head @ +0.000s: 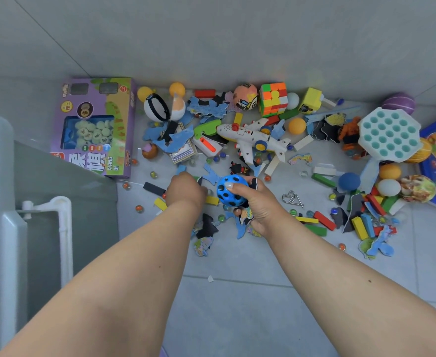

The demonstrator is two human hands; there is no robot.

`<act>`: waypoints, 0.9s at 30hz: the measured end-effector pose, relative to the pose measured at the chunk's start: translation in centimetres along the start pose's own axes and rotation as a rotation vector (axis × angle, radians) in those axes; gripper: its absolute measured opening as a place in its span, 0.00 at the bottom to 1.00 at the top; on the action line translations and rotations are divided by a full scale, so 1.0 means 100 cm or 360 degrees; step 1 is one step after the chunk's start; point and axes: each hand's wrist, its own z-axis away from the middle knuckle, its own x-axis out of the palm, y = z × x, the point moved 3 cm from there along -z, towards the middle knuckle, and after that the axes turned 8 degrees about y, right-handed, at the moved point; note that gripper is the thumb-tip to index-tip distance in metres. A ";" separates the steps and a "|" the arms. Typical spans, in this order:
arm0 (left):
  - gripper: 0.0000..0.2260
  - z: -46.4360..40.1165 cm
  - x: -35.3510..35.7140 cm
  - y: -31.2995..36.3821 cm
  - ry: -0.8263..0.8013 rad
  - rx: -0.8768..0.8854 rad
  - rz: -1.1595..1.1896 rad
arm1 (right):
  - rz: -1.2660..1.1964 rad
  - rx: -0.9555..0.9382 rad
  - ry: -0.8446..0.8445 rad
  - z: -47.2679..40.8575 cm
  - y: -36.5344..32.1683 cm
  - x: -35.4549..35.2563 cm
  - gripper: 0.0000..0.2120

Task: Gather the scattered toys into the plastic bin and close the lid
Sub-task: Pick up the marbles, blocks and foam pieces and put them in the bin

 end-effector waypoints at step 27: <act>0.18 0.015 0.007 -0.088 0.0182 -0.0807 0.0729 | 0.0057 0.0014 0.0000 0.001 0.009 0.003 0.11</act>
